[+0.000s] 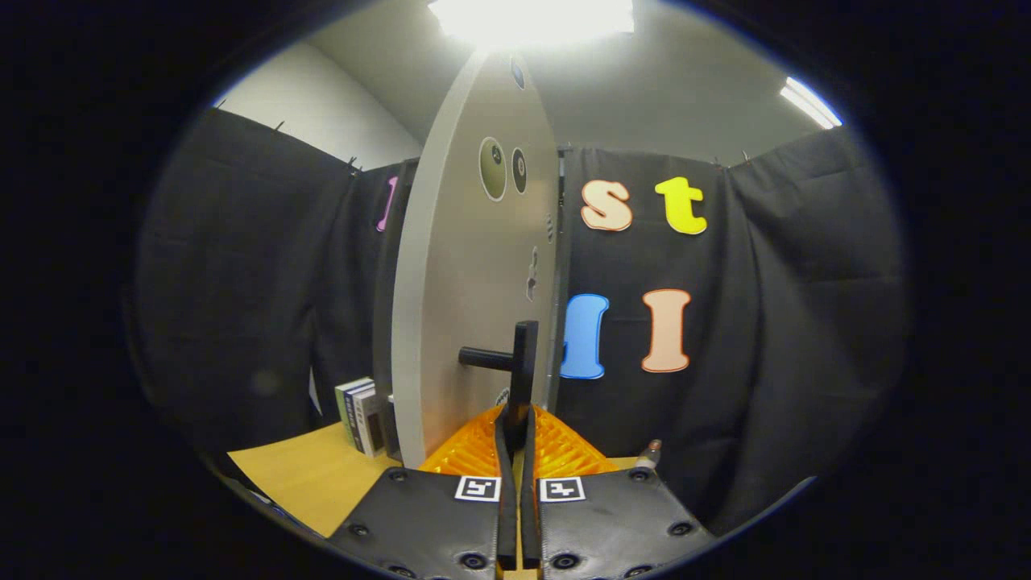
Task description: Open the shoe cabinet door, grab the shoes and put them into the shoe cabinet, then close the shoe cabinet door.
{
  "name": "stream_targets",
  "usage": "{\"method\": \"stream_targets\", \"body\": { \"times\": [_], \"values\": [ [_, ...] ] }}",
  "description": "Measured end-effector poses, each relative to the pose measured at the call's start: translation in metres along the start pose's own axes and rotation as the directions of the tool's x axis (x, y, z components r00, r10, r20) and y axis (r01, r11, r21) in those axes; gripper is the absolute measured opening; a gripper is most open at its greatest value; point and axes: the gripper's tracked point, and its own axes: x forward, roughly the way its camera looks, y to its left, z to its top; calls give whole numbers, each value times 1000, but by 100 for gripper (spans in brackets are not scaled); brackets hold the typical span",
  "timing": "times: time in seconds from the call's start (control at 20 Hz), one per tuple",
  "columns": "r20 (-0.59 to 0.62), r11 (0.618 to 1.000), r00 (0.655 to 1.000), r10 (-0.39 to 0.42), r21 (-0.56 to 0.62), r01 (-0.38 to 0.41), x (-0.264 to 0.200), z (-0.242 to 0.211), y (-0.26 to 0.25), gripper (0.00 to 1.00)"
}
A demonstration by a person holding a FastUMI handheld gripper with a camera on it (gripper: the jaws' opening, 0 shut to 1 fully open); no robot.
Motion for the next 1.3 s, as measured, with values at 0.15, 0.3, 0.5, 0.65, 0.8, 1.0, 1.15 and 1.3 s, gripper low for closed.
{"method": "stream_targets", "body": {
  "times": [0.15, 0.3, 0.5, 0.65, 0.8, 1.0, 1.15, 1.3],
  "values": [
    [4, 995, 1000, -14, 103, 14, 6, -8, -24, 2],
    [29, 980, 999, 42, 195, -47, 11, -6, -17, 3],
    [29, 995, 1000, 10, 102, -13, 10, -7, -21, 3],
    [21, 993, 1000, -2, 119, -1, 6, -8, -24, 3],
    [59, 987, 996, -61, 150, 52, -12, 0, -38, 26],
    [110, 985, 992, -60, 167, 41, -42, 4, -27, 66],
    [121, 993, 990, -75, 100, 63, -53, -6, -18, 86],
    [108, 1000, 994, -31, 7, 30, -62, -27, 16, 98]
  ]
}}
